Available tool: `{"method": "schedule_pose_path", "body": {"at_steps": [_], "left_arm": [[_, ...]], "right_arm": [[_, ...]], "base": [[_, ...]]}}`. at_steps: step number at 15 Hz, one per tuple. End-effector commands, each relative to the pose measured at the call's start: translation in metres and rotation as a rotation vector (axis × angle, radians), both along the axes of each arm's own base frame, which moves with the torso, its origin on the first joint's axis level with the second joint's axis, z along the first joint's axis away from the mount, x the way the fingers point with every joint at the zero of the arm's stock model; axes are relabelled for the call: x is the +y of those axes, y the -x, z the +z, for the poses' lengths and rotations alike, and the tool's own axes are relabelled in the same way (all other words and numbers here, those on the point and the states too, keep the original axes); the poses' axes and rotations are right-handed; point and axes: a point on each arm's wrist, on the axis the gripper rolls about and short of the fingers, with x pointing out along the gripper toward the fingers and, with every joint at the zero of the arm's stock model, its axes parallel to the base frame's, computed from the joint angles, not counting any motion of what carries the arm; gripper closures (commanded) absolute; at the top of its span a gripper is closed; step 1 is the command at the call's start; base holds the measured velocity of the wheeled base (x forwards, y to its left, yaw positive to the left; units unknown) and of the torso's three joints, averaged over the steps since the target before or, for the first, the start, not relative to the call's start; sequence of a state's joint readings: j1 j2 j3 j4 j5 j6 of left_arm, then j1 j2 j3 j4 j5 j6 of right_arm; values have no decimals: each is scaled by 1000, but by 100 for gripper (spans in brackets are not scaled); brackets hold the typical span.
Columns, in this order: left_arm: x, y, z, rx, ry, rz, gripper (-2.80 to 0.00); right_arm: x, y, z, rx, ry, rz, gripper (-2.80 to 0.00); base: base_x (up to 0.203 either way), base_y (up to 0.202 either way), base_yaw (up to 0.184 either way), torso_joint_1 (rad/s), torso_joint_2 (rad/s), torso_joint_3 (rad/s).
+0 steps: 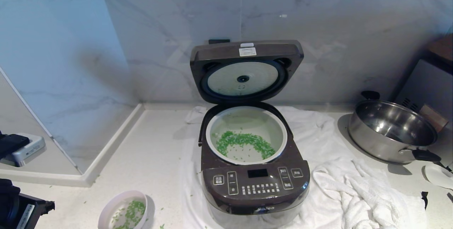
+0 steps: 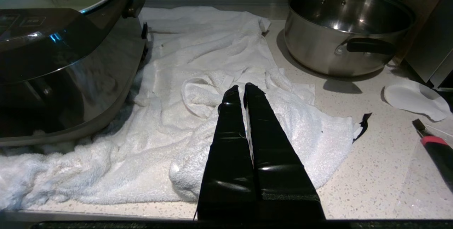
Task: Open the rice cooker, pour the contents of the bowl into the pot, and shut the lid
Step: Pick up the bowl on the table
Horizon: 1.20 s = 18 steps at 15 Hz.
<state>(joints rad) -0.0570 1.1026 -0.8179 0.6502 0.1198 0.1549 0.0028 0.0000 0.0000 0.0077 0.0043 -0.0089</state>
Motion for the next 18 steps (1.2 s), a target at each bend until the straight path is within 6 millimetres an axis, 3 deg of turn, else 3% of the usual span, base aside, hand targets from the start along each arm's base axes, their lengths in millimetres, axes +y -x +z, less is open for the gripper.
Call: {"method": "schedule_pose_path", "body": {"at_steps": [1,4,8,10,13,14,18], "left_arm": [[0,1,-2,10,10,7,0],[9,2,-12,56,16,87,0],[8,9,-49,129,57,159,0],[7,17,-63,131,87,190,0],[-3,9,-73,191,158,243,0],[-6,5,-75,202,166,244,-280],[-18,-26,-93,200,210,297,-280]], "right_arm": [[0,0,0,0,0,1,0],[0,0,0,0,0,1,0],[0,0,0,0,0,1,0],[0,0,0,0,0,1,0],[0,0,0,0,0,1,0],[0,0,0,0,0,1,0],[0,0,0,0,0,1,0]], "base": [[0,0,0,0,0,0],[0,0,0,0,0,0],[0,0,0,0,0,0],[0,0,0,0,0,0],[0,0,0,0,0,0],[0,0,0,0,0,0],[0,0,0,0,0,0]]}}
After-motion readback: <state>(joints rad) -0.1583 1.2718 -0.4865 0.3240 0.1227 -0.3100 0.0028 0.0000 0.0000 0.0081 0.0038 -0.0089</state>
